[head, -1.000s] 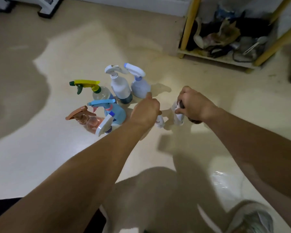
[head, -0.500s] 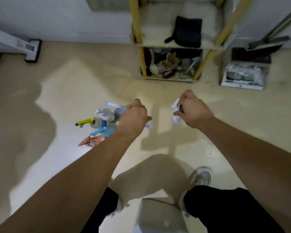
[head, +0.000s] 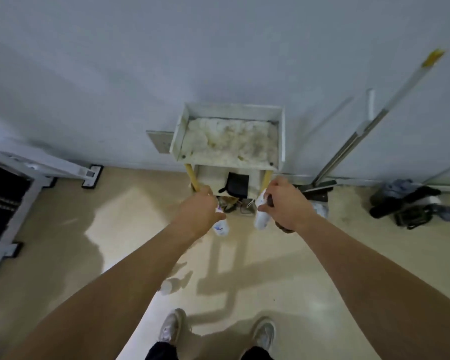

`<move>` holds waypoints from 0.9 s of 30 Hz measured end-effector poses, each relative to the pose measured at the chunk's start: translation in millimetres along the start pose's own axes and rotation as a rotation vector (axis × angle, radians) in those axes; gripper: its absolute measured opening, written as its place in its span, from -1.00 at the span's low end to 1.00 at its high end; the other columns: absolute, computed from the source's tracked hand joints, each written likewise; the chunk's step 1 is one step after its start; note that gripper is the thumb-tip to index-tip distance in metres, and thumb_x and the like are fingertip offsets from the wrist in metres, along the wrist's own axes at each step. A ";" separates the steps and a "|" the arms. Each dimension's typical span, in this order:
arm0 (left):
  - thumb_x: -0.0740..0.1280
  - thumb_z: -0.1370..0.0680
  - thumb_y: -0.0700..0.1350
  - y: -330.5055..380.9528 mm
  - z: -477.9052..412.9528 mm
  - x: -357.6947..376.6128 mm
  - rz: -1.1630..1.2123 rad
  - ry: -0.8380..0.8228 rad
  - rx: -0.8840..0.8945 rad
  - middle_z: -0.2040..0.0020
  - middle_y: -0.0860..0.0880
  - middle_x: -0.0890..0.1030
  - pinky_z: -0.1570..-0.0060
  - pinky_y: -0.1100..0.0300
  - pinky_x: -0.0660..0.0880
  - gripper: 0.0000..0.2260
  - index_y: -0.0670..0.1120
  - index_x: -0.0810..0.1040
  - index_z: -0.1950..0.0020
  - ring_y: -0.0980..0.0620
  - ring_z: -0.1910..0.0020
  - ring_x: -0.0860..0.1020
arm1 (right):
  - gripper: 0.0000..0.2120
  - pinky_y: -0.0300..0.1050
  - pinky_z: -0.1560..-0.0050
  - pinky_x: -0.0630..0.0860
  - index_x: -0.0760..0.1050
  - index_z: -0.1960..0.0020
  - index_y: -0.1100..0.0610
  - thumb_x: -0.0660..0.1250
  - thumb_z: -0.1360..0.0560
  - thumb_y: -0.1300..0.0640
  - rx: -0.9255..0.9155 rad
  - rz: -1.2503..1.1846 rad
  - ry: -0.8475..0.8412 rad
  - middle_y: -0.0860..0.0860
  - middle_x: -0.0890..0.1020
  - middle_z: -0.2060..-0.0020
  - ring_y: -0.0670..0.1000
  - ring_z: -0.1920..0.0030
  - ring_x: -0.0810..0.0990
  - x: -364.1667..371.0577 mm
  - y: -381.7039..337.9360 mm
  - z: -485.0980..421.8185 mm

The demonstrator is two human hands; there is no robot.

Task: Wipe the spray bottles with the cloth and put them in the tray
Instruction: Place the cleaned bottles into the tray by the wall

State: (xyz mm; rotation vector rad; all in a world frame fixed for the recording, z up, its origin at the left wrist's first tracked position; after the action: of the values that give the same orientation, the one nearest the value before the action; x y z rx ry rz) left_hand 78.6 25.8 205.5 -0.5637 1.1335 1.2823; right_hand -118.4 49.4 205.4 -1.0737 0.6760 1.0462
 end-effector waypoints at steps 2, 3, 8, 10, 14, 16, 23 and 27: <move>0.36 -0.58 0.09 14.0 -7.5 -34.7 -0.021 0.025 0.027 -0.23 -0.09 0.43 -0.03 0.01 0.50 -0.63 -0.18 0.58 -0.19 -0.14 -0.04 0.56 | -0.72 -0.01 -0.21 0.49 0.59 -0.08 0.19 0.43 -0.54 -0.01 -0.014 0.027 0.016 0.05 0.39 -0.20 0.12 -0.04 0.56 -36.5 -6.7 -5.4; 0.37 -0.58 0.08 19.1 -12.4 -45.3 -0.019 0.029 0.037 -0.23 -0.10 0.43 -0.01 0.02 0.51 -0.63 -0.20 0.59 -0.19 -0.15 -0.03 0.56 | -0.72 0.01 -0.21 0.50 0.58 -0.10 0.19 0.44 -0.54 -0.01 -0.015 0.030 0.020 0.05 0.39 -0.19 0.12 -0.04 0.56 -47.4 -7.8 -8.7; 0.41 -0.57 0.04 28.5 -46.6 -97.6 -0.016 0.065 0.111 -0.24 -0.11 0.43 -0.01 -0.01 0.54 -0.63 -0.24 0.60 -0.19 -0.17 0.00 0.58 | -0.70 0.03 -0.17 0.51 0.58 -0.09 0.21 0.43 -0.55 -0.02 -0.003 0.092 0.042 0.04 0.38 -0.18 0.13 -0.03 0.55 -96.6 -17.0 -38.9; 0.42 -0.56 0.04 28.2 -65.0 -112.7 -0.040 0.078 0.155 -0.22 -0.11 0.44 0.00 0.00 0.53 -0.63 -0.23 0.61 -0.19 -0.16 0.02 0.57 | -0.70 0.06 -0.16 0.52 0.58 -0.07 0.21 0.44 -0.54 -0.03 0.028 0.106 0.053 0.06 0.39 -0.19 0.14 -0.01 0.56 -108.8 -15.7 -56.7; 0.45 -0.53 0.05 24.2 -112.4 -133.1 -0.061 0.087 0.222 -0.18 -0.10 0.45 0.05 -0.01 0.53 -0.64 -0.22 0.63 -0.12 -0.15 0.08 0.56 | -0.69 0.06 -0.17 0.52 0.59 -0.08 0.21 0.45 -0.52 -0.02 0.094 0.096 0.098 0.08 0.41 -0.19 0.14 -0.01 0.57 -127.9 -10.4 -94.9; 0.45 -0.53 0.05 26.5 -138.0 -141.0 -0.062 0.092 0.252 -0.17 -0.11 0.45 0.07 0.00 0.51 -0.66 -0.22 0.63 -0.09 -0.15 0.08 0.56 | -0.70 0.06 -0.20 0.52 0.60 -0.08 0.20 0.45 -0.52 -0.03 0.114 0.085 0.117 0.07 0.42 -0.20 0.13 -0.03 0.57 -134.9 -6.4 -113.9; 0.46 -0.53 0.00 43.2 -248.6 -128.4 -0.048 0.083 0.251 -0.21 -0.09 0.46 0.08 0.03 0.50 -0.73 -0.18 0.66 -0.08 -0.14 0.07 0.56 | -0.71 0.09 -0.14 0.55 0.59 -0.08 0.21 0.45 -0.53 -0.01 0.087 0.059 0.125 0.05 0.40 -0.24 0.17 -0.01 0.60 -138.0 25.5 -201.5; 0.46 -0.50 -0.04 50.4 -312.6 -103.4 -0.008 0.052 0.187 -0.21 -0.08 0.47 0.09 0.05 0.49 -0.75 -0.18 0.67 -0.07 -0.14 0.04 0.57 | -0.74 0.03 -0.09 0.55 0.60 -0.05 0.20 0.44 -0.54 0.01 0.009 0.065 0.101 0.04 0.39 -0.25 0.15 0.02 0.61 -129.4 53.0 -260.6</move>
State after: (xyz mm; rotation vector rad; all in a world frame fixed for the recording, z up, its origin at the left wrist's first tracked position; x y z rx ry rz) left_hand -63.2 -275.1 186.5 -0.4638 1.2778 1.1451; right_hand -207.6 -232.5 202.4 -1.1084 0.8002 1.0489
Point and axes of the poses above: each hand's wrist, its own z-axis away from the middle knuckle, its own x-axis out of the palm, y = z × x, the point moved 8 cm from there along -z, towards the middle knuckle
